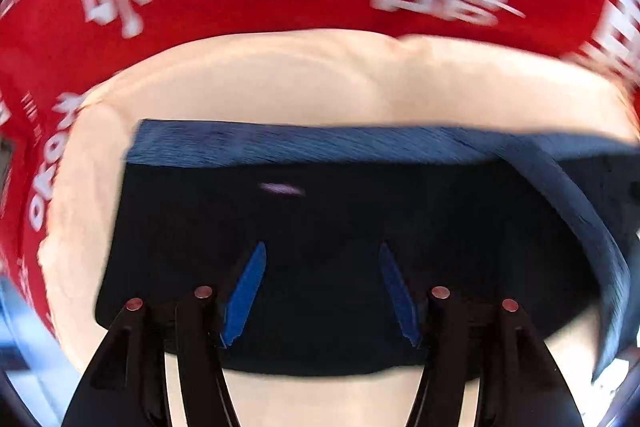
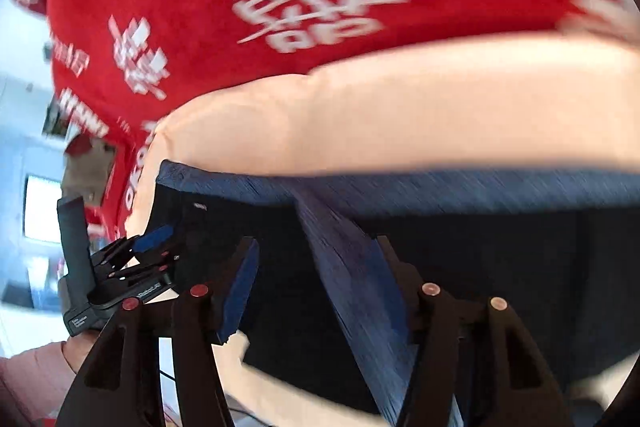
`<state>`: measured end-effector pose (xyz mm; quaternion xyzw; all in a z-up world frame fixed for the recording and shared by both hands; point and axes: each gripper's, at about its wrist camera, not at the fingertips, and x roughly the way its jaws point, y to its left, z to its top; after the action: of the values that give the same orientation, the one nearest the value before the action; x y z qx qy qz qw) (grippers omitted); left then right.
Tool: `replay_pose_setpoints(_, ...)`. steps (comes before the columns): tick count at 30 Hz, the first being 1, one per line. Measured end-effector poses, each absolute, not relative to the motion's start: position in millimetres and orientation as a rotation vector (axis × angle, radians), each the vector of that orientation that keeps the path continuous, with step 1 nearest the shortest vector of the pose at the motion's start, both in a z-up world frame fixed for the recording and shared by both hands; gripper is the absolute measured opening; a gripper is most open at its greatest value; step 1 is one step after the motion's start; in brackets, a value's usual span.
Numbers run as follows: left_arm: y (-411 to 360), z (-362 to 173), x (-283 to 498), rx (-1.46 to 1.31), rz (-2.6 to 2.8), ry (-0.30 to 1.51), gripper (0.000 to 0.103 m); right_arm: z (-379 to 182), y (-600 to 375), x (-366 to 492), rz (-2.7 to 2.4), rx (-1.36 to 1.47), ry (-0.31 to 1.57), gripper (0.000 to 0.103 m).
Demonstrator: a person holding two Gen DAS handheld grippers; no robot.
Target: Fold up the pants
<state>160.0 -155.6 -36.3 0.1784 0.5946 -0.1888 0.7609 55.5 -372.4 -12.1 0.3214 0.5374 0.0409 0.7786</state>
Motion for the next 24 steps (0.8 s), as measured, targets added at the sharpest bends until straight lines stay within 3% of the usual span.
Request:
replay_pose_setpoints(13,-252,-5,32,0.567,-0.864,1.239,0.061,-26,-413,-211,-0.417,1.055,1.055,0.066)
replay_pose_setpoints(24,-282,-19,-19,0.636,-0.969,1.255,0.061,-56,-419,-314,-0.567,1.113,1.089,0.066)
